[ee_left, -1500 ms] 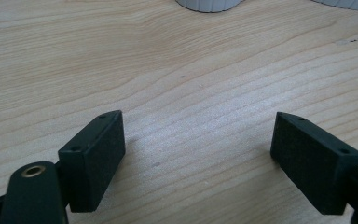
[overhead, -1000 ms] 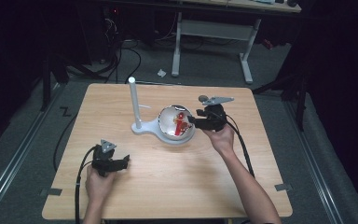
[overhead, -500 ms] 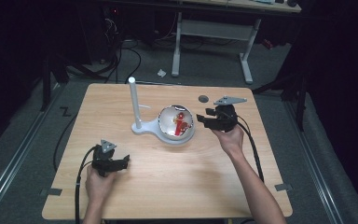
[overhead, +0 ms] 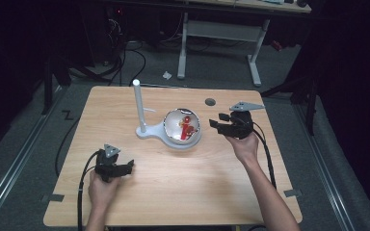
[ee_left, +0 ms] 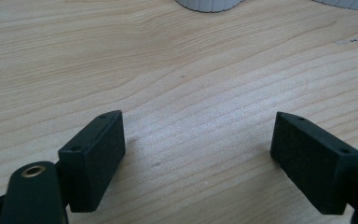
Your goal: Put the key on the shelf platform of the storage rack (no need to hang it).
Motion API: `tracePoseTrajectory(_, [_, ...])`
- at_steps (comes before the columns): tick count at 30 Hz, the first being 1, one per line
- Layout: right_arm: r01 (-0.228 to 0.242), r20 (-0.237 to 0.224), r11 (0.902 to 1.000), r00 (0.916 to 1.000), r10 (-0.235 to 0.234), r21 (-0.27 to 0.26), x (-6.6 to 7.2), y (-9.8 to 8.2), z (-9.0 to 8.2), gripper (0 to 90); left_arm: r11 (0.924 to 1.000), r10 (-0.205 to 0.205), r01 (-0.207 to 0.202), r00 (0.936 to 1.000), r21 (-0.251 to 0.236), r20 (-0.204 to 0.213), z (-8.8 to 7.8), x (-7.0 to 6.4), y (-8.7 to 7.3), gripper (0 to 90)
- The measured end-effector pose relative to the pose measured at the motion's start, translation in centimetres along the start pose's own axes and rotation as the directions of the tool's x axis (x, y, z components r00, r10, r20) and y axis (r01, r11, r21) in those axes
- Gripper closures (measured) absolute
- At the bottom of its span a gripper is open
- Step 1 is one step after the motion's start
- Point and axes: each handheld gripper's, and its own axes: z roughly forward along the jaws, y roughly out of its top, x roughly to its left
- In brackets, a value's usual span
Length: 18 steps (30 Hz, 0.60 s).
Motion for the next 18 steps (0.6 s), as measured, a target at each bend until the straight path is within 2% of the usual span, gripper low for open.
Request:
tracePoseTrajectory(9, [0.025, 0.020, 0.9991, 0.9995, -0.024, -0.035, 0.2, -0.4, -1.8, 50.1, 1.0000, -0.001, 0.001, 1.0000, -0.001, 0.000, 0.0, 0.0, 0.0, 18.1])
tracePoseTrajectory(15, [-0.007, 0.021, 0.9996, 0.9998, 0.008, -0.027, -0.5, -1.4, -2.4, 49.9, 1.0000, -0.001, 0.001, 1.0000, -0.001, 0.000, 0.0, 0.0, 0.0, 18.1])
tracePoseTrajectory(18, [-0.008, 0.026, 0.9995, 0.9996, 0.009, -0.031, -0.9, -1.5, -2.7, 49.8, 1.0000, -0.001, 0.001, 1.0000, -0.001, -0.001, 0.0, 0.0, 0.0, 18.1])
